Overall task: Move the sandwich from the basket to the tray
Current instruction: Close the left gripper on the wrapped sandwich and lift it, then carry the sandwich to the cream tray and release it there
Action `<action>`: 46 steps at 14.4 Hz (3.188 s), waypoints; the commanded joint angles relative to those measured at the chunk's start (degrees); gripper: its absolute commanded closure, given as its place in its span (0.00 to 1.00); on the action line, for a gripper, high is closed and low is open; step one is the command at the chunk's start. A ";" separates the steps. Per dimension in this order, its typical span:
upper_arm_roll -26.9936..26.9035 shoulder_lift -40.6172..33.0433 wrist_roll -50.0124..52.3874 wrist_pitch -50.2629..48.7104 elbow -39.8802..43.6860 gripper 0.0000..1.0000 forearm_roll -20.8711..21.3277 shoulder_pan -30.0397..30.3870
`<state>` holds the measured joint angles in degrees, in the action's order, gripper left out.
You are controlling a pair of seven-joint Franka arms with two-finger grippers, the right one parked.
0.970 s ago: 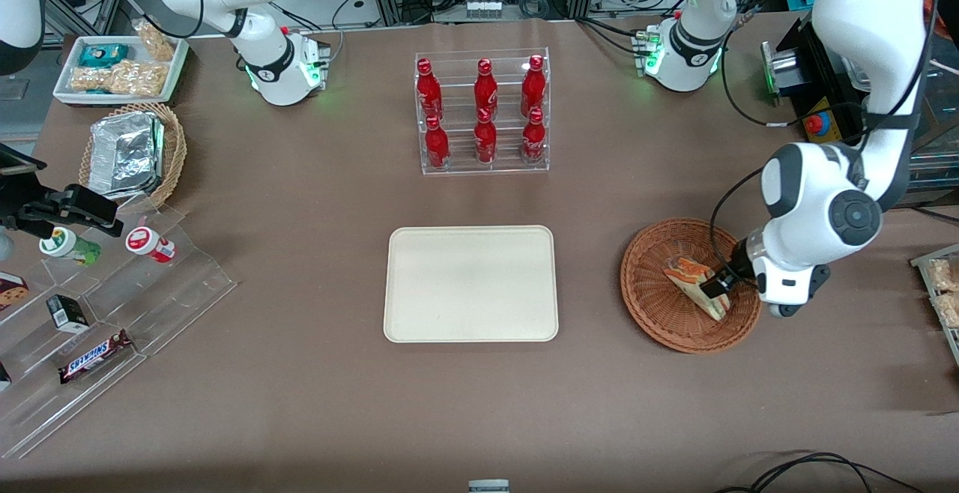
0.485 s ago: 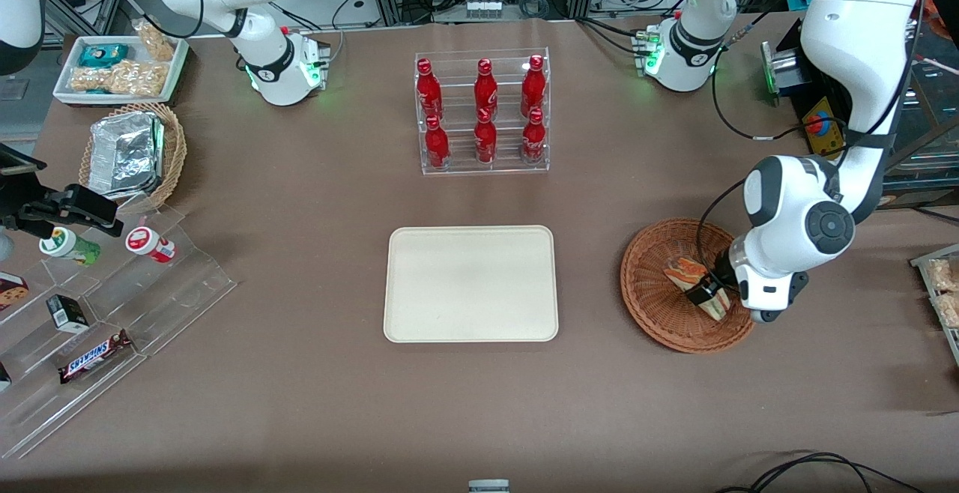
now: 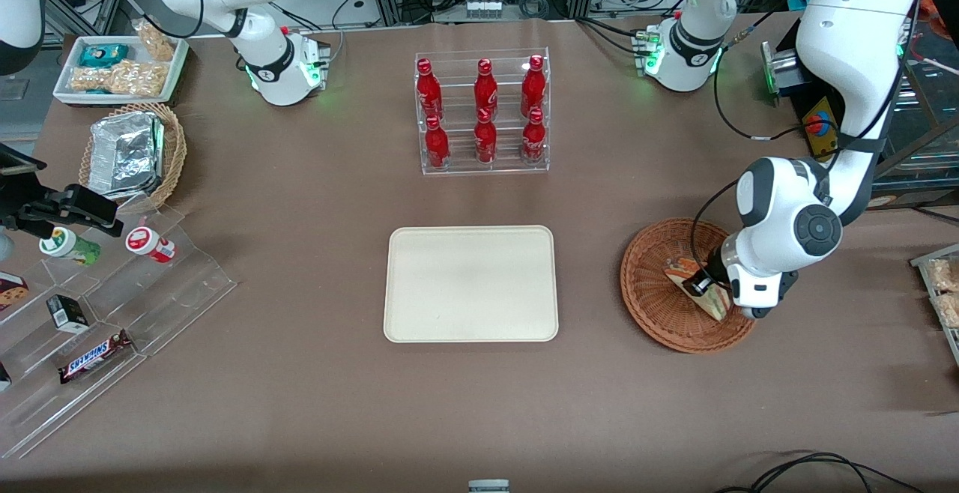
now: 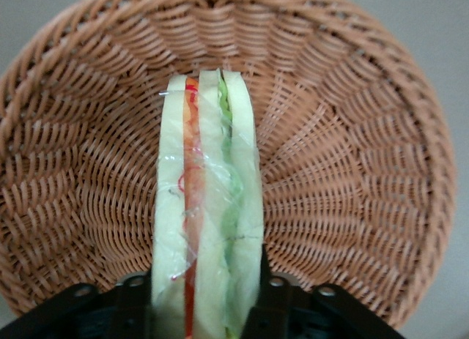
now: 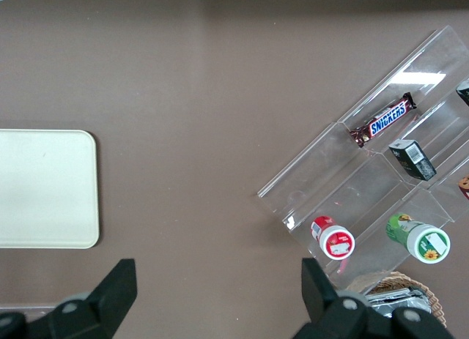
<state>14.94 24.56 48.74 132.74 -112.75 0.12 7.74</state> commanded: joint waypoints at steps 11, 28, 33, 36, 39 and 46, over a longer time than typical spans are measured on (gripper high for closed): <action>1.15 -0.32 -6.03 -23.32 17.29 0.89 3.48 -23.97; -2.52 29.76 0.71 -13.81 48.50 0.00 7.25 -43.93; -6.32 24.06 2.41 -21.63 49.11 0.00 9.73 -45.71; -6.15 17.04 1.18 -27.26 49.03 0.00 3.33 -42.38; -6.24 10.44 -4.34 -34.02 48.94 0.00 -3.88 -37.99; -6.41 -3.28 -24.02 -59.59 48.32 0.00 -9.44 -18.49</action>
<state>8.08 25.27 30.09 77.73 -61.65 -8.03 -15.97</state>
